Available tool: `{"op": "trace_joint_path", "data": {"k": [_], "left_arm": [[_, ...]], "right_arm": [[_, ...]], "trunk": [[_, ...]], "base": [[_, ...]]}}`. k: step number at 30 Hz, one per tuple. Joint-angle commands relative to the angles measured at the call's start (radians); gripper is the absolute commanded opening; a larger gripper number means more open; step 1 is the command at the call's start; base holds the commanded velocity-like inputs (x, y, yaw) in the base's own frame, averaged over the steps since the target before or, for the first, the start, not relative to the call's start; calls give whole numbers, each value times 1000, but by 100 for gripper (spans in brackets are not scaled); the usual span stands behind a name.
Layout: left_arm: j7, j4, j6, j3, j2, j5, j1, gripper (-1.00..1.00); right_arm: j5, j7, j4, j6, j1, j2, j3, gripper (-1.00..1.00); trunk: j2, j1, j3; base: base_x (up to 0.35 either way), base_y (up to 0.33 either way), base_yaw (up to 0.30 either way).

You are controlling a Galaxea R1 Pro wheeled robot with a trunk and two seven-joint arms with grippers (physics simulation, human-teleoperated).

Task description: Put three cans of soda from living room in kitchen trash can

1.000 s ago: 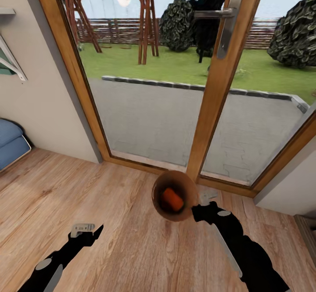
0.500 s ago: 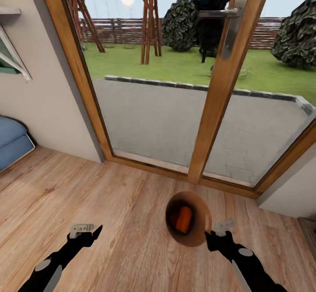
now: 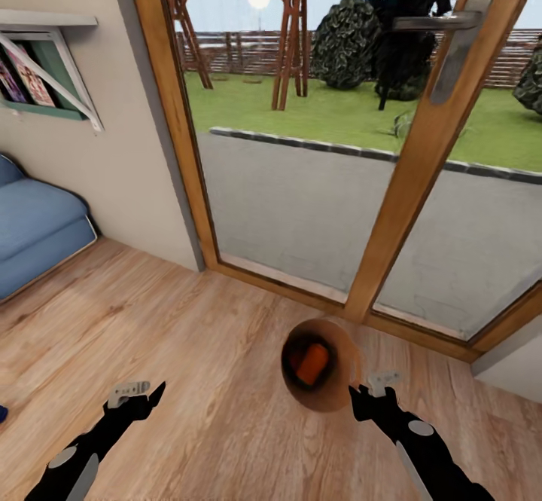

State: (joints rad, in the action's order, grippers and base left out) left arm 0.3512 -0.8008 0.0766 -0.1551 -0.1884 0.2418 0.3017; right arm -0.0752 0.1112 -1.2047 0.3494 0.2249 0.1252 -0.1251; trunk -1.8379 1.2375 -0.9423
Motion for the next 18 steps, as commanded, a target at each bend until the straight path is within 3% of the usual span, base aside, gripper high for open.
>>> {"op": "trace_joint_path", "data": {"k": [1,18], "left_arm": [[0,0,0,0,0,0,0,100],[-6,2,27,3,3,-4,0,100]], "right_arm": [[-5,2,-1,0,1,0,0,-100],[-5,2,21,-2,0,-2,-3,-100]], "trunk": [[0,0,0],[0,0,0]], "base": [[0,0,254],[0,0,254]]}}
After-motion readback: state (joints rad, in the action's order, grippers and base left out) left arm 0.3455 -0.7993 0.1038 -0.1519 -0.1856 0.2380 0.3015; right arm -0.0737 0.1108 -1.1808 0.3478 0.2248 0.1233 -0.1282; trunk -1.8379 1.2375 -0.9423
